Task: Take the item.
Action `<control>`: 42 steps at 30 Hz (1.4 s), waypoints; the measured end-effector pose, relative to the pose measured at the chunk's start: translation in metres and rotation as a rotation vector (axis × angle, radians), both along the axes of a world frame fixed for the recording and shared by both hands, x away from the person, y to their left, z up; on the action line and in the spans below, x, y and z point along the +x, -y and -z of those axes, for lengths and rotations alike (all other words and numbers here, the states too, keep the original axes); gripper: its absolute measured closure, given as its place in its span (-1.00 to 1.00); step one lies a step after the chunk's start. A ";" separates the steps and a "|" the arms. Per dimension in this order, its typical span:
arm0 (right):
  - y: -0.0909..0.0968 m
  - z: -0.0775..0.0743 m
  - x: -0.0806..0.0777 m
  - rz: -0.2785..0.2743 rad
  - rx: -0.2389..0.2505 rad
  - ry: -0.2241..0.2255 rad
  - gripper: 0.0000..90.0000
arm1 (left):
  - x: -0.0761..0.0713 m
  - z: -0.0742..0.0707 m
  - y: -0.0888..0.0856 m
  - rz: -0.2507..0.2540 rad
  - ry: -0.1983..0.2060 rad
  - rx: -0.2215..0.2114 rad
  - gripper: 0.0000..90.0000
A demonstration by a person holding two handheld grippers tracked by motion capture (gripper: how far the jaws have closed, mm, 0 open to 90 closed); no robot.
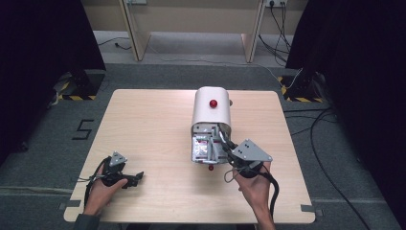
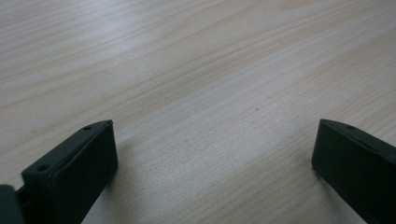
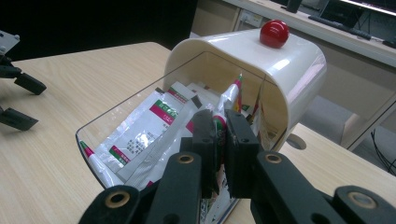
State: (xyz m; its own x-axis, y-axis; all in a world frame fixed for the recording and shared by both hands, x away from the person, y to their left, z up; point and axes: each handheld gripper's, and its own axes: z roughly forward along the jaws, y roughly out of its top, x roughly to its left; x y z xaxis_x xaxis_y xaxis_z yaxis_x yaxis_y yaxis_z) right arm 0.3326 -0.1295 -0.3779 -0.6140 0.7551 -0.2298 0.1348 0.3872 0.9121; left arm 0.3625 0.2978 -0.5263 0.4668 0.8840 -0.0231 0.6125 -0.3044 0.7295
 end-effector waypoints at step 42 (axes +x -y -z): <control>0.070 -0.012 -0.020 0.100 0.111 0.013 0.89 | 0.000 0.000 0.000 -0.001 0.000 0.000 -1.00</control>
State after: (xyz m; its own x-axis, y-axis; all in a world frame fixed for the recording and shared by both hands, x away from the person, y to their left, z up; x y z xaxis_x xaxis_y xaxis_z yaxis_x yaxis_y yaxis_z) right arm 0.3123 -0.1998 -0.3661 -0.5318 0.8337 -0.1487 0.1558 0.2689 0.9505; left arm 0.3622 0.2977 -0.5262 0.4659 0.8846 -0.0231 0.6129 -0.3037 0.7295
